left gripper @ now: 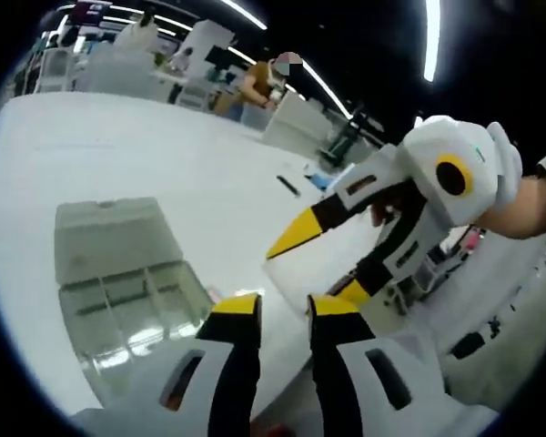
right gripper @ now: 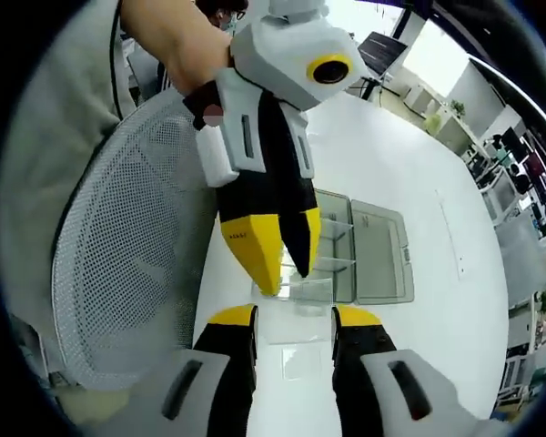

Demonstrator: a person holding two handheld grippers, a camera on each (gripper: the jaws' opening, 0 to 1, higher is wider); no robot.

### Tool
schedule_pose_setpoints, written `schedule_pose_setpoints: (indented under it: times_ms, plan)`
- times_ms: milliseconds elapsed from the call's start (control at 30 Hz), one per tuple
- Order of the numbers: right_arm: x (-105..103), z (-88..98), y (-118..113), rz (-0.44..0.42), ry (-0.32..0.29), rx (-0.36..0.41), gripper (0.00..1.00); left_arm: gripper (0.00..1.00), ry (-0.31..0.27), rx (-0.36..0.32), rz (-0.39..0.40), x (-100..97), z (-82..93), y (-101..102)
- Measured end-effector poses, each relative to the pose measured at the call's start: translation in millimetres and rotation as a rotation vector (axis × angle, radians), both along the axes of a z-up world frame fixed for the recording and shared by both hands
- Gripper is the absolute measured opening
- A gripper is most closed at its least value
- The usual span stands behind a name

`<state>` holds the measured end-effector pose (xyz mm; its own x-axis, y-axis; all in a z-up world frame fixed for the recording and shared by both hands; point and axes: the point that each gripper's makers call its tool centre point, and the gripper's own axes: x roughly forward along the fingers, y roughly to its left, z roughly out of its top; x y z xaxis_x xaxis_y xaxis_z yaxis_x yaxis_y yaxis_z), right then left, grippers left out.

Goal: Insert the divider into the dual guide fixture by aligning both edges with the guide slots and pushing it downward to the bottom, including one-sided entry, uneven engagement, binding, and posture correction.

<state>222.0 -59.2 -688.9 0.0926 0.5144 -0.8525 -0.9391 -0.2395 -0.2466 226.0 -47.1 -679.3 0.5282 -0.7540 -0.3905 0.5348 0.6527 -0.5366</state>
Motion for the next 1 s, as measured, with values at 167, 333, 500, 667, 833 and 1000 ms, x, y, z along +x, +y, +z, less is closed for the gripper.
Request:
schedule_pose_setpoints:
  times_ms: [167, 333, 500, 667, 833, 1000]
  plan:
    - [-0.7, 1.2, 2.5, 0.001, -0.007, 0.003, 0.27, 0.14, 0.020, -0.009, 0.013, 0.5, -1.2, 1.1]
    - [-2.4, 2.9, 5.0, 0.007, -0.010, 0.008, 0.27, 0.12, 0.040, -0.032, 0.027, 1.1, -0.8, 1.2]
    - [-3.6, 4.3, 8.3, 0.009, -0.014, 0.014, 0.27, 0.10, 0.056, -0.043, 0.035, 0.4, -1.4, 1.2]
    - [-4.4, 4.8, 10.6, 0.013, -0.019, 0.017, 0.27, 0.07, 0.071, -0.065, 0.052, 0.8, 0.3, 2.2]
    - [-4.7, 6.1, 11.4, 0.011, -0.023, 0.020, 0.27, 0.04, 0.083, -0.078, 0.064, 1.9, 0.8, 2.9]
    - [-5.1, 6.2, 11.2, 0.012, -0.027, 0.018, 0.27, 0.03, 0.107, -0.095, 0.071, 0.4, 1.0, 1.8]
